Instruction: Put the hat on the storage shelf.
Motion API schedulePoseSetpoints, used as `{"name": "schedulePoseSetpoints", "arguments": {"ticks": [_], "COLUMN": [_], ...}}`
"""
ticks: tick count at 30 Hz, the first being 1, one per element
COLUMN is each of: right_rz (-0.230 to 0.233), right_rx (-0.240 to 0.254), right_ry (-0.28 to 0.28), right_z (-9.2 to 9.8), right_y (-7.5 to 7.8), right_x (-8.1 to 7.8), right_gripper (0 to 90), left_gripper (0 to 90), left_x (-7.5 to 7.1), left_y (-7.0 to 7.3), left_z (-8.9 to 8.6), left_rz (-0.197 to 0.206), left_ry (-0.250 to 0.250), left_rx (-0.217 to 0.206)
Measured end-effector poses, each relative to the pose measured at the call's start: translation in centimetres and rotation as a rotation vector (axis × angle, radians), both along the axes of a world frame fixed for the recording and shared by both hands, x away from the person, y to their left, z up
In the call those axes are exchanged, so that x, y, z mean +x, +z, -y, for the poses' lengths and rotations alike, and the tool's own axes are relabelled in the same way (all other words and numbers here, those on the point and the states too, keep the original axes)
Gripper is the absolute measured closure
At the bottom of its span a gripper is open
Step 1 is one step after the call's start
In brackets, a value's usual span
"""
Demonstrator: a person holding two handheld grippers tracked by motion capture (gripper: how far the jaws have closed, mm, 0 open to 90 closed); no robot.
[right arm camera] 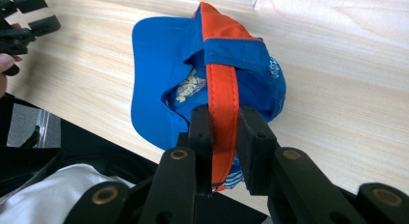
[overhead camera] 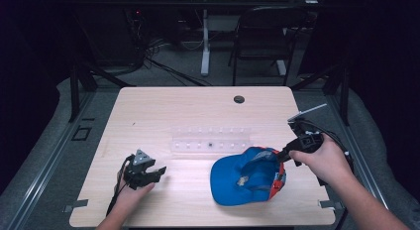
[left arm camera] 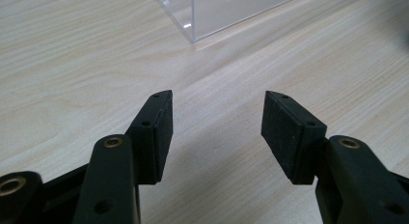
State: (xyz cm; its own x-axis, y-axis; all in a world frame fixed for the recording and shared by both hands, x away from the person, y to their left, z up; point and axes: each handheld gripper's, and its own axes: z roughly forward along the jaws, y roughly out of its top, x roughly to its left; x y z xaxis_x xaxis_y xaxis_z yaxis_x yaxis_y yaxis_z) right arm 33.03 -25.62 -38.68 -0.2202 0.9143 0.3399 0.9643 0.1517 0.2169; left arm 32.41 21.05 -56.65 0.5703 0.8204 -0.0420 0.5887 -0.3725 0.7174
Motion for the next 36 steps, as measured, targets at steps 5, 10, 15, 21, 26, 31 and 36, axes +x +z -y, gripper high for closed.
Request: {"name": "schedulePoseSetpoints", "arguments": {"ticks": [5, 10, 15, 21, 26, 31, 36], "right_rz": [0.005, 0.003, 0.002, 0.005, -0.005, -0.004, -0.009], "right_rx": [-0.010, -0.013, -0.014, -0.018, -0.027, -0.007, 0.009], "right_ry": [-0.003, -0.001, 0.017, 0.009, 0.023, 0.007, 0.003], "right_z": [-0.2, -0.4, -0.5, -0.8, -1.0, -1.2, -1.0], "right_y": [0.6, 1.2, 2.4, 3.1, 3.8, 4.7, 5.1], "right_x": [0.1, 0.2, 0.4, 0.5, 0.6, 0.7, 0.8], "right_gripper": [77.6, 77.6, 77.6, 77.6, 77.6, 77.6, 77.6], "left_gripper": [45.2, 45.2, 45.2, 45.2, 45.2, 45.2, 45.2], "left_x": [0.0, 0.0, 0.0, 0.0, 0.0, 0.0, 0.0], "left_y": [0.0, 0.0, 0.0, 0.0, 0.0, -0.1, -0.1], "left_z": [0.0, 0.1, 0.1, 0.1, 0.1, 0.1, 0.1], "left_rz": [0.000, 0.000, 0.000, 0.000, -0.001, -0.001, -0.001], "left_ry": [0.001, 0.002, -0.001, -0.002, -0.001, -0.002, -0.002], "left_rx": [0.000, 0.000, 0.003, 0.003, 0.003, 0.003, 0.003]}}
